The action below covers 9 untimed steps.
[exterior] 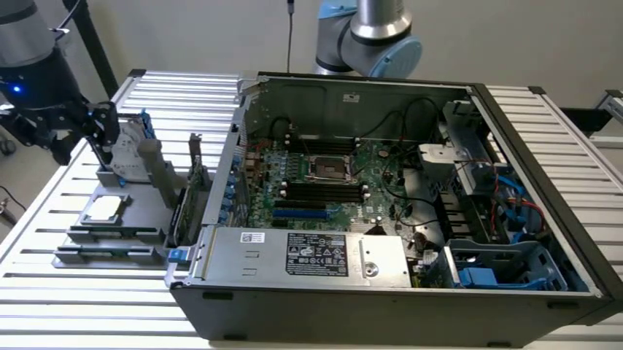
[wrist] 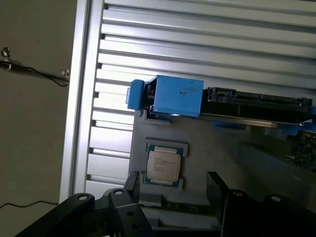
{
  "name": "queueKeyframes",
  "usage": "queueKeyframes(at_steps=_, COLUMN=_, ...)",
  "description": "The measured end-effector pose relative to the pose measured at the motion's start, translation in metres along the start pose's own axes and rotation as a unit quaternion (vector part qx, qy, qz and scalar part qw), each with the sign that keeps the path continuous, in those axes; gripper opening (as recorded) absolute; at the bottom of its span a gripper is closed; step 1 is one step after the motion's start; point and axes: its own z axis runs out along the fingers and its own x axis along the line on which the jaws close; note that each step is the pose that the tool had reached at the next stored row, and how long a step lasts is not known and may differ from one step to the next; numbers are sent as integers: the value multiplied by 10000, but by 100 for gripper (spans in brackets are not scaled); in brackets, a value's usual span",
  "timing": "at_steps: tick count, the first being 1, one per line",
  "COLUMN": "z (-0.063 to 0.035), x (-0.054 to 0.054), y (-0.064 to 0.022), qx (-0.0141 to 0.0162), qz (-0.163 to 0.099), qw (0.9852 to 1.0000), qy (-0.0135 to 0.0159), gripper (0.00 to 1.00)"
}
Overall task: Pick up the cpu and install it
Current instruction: 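Pick up the cpu and move it towards the insertion slot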
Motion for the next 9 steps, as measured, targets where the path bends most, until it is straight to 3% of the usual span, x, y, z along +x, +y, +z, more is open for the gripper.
queueKeyframes(at_steps=9, z=163, x=12, y=-82, qx=1, qz=-38, qw=10000, qy=0, gripper=65)
